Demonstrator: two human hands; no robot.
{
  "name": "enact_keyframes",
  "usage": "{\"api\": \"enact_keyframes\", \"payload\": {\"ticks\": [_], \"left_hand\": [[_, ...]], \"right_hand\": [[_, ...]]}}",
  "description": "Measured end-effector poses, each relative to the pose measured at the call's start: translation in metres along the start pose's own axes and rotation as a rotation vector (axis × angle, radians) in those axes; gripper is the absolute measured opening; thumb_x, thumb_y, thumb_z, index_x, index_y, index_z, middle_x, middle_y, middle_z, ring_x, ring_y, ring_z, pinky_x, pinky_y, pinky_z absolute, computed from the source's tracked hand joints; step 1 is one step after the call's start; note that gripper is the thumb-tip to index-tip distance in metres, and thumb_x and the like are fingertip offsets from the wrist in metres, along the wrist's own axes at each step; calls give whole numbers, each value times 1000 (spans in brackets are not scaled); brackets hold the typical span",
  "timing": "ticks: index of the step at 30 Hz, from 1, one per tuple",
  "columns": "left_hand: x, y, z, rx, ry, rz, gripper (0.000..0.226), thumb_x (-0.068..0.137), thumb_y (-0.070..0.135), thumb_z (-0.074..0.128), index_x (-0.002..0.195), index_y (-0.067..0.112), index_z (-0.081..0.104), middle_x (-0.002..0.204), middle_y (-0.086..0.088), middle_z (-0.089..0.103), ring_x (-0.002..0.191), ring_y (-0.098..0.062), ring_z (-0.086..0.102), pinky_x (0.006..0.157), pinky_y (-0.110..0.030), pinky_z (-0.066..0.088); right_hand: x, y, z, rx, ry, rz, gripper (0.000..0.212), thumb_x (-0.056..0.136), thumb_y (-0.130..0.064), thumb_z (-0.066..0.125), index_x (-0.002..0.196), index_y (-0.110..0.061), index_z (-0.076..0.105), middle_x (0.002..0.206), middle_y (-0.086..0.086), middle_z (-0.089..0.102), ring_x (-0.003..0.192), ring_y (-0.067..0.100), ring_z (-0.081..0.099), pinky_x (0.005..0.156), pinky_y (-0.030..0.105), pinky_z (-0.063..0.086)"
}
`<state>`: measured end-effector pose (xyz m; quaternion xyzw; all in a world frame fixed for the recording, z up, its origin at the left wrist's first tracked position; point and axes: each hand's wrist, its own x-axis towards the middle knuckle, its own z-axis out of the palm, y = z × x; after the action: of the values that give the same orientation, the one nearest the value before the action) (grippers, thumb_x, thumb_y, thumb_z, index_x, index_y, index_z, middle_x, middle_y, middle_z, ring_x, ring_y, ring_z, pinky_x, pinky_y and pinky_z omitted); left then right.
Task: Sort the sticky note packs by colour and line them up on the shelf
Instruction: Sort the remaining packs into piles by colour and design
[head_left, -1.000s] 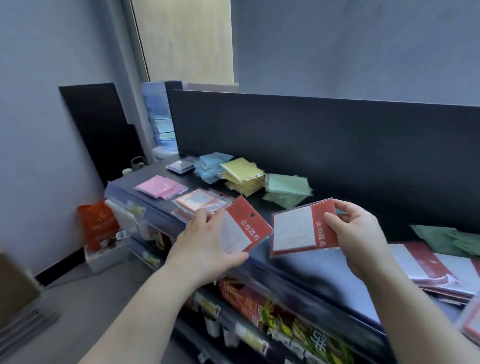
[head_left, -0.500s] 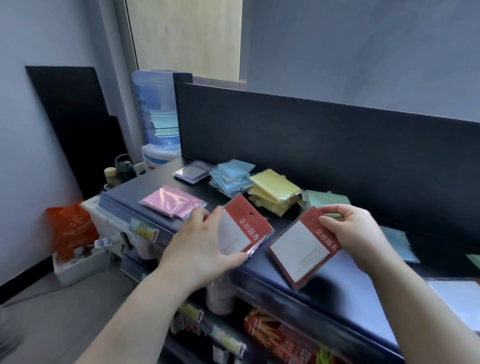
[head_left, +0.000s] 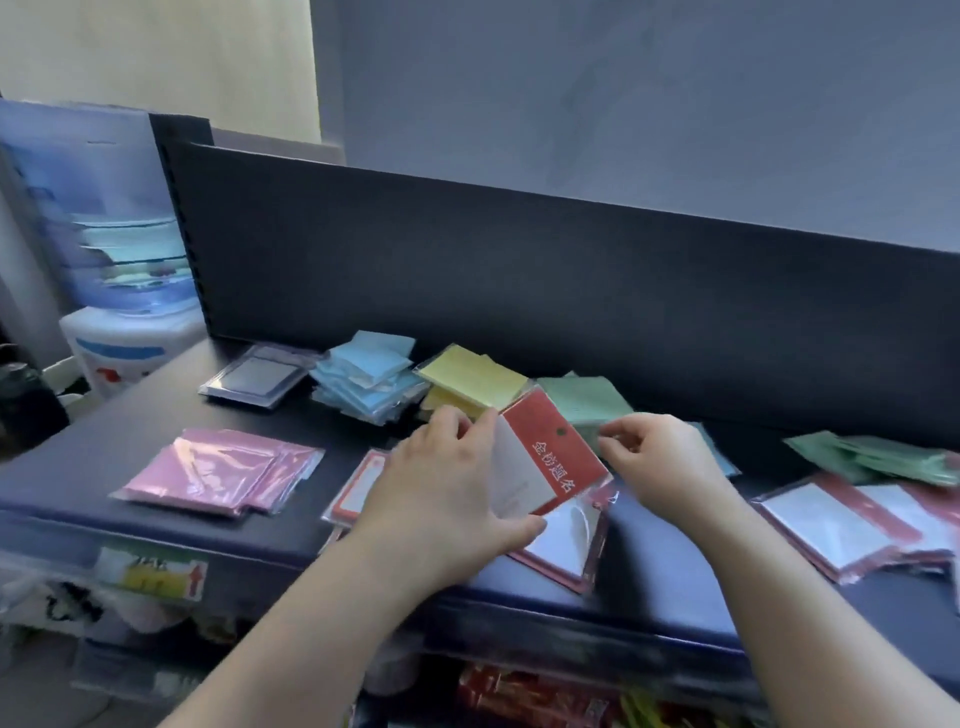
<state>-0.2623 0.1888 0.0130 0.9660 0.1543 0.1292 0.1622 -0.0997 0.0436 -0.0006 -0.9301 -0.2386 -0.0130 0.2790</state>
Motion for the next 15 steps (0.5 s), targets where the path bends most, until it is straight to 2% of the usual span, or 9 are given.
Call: {"api": "enact_keyframes", "payload": {"ticks": [3, 6, 11, 15], "left_hand": [[14, 25, 15, 7, -45, 143, 72, 71, 66, 63, 125, 29, 33, 116, 2, 39, 108, -20, 46, 92, -33, 39], [26, 42, 32, 42, -91, 200, 61, 69, 65, 62, 107, 27, 34, 110, 2, 41, 104, -22, 47, 90, -35, 39], [41, 54, 55, 172, -214, 184, 67, 72, 66, 59, 119, 23, 40, 115, -3, 44, 107, -25, 51, 88, -36, 39], [46, 58, 71, 272, -312, 181, 76, 73, 69, 58, 130, 24, 37, 123, -2, 47, 116, -25, 49, 99, -41, 35]], "right_hand": [[-13, 15, -15, -22, 57, 43, 20, 90, -23, 58, 104, -21, 72, 95, -6, 71, 87, 12, 61, 73, 24, 44], [-28, 32, -29, -42, 109, 98, 20, 91, -23, 56, 105, -22, 71, 95, -8, 71, 85, 8, 61, 72, 21, 41], [-53, 58, -46, -68, 151, 176, 21, 91, -23, 55, 106, -20, 70, 93, -8, 69, 86, 10, 61, 75, 23, 45], [-65, 79, -57, -77, 156, 201, 23, 91, -23, 55, 110, -20, 68, 97, -7, 69, 87, 9, 60, 77, 22, 44]]}}
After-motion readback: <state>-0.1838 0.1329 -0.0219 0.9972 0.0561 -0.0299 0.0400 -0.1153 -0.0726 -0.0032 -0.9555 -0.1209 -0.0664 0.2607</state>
